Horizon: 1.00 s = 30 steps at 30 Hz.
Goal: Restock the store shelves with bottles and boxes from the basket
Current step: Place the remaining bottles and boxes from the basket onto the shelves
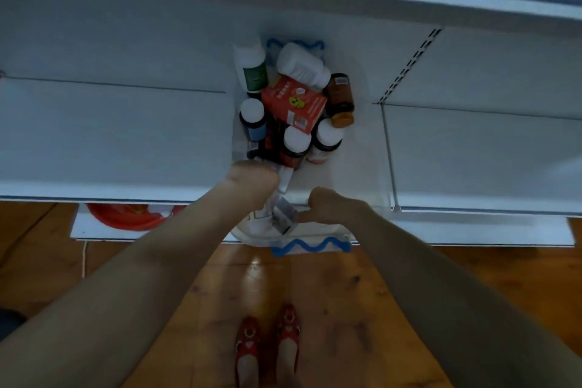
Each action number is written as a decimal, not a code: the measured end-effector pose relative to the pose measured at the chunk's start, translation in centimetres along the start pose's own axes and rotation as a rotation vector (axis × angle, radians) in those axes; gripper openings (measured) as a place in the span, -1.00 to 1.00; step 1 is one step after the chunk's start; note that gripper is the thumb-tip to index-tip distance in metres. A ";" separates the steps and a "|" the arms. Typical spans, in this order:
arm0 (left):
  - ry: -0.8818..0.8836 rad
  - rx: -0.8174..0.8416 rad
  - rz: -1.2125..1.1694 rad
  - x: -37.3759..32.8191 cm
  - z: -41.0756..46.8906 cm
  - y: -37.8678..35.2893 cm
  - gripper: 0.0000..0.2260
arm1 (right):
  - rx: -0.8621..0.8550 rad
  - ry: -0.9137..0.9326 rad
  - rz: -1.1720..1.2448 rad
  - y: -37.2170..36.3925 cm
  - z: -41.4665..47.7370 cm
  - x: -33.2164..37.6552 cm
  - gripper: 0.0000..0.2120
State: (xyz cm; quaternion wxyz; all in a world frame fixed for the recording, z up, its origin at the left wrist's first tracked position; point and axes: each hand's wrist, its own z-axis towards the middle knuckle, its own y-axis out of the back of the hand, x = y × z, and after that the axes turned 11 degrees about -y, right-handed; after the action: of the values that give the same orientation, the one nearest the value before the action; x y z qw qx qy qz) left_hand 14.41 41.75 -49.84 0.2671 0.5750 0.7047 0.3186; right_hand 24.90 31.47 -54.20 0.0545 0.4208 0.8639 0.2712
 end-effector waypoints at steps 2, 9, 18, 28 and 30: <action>-0.013 0.105 -0.028 0.3 1.3 -0.1 -0.64 | 0.063 -0.031 -0.009 -0.2 1.0 0.3 -0.59; -0.064 0.238 -0.124 1.7 4.1 -1.2 -0.53 | 0.175 -0.010 -0.150 -1.3 3.5 1.9 -0.49; -0.088 0.179 -0.310 1.8 3.6 -0.8 -0.56 | 0.069 -0.028 0.002 0.2 3.5 0.4 -0.72; -0.012 -0.171 -0.303 0.0 -2.6 2.9 -0.62 | -0.142 0.041 0.088 2.9 -2.4 -1.1 -0.67; 0.012 -0.257 -0.352 -0.3 -4.7 3.4 -0.59 | -0.171 0.056 0.123 3.6 -4.2 -1.1 -0.66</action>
State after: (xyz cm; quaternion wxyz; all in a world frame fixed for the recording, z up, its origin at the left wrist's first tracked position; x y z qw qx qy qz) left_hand 13.18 41.22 -44.16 0.3854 0.4024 0.7494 0.3575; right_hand 26.79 30.63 -48.96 0.0491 0.4590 0.8115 0.3583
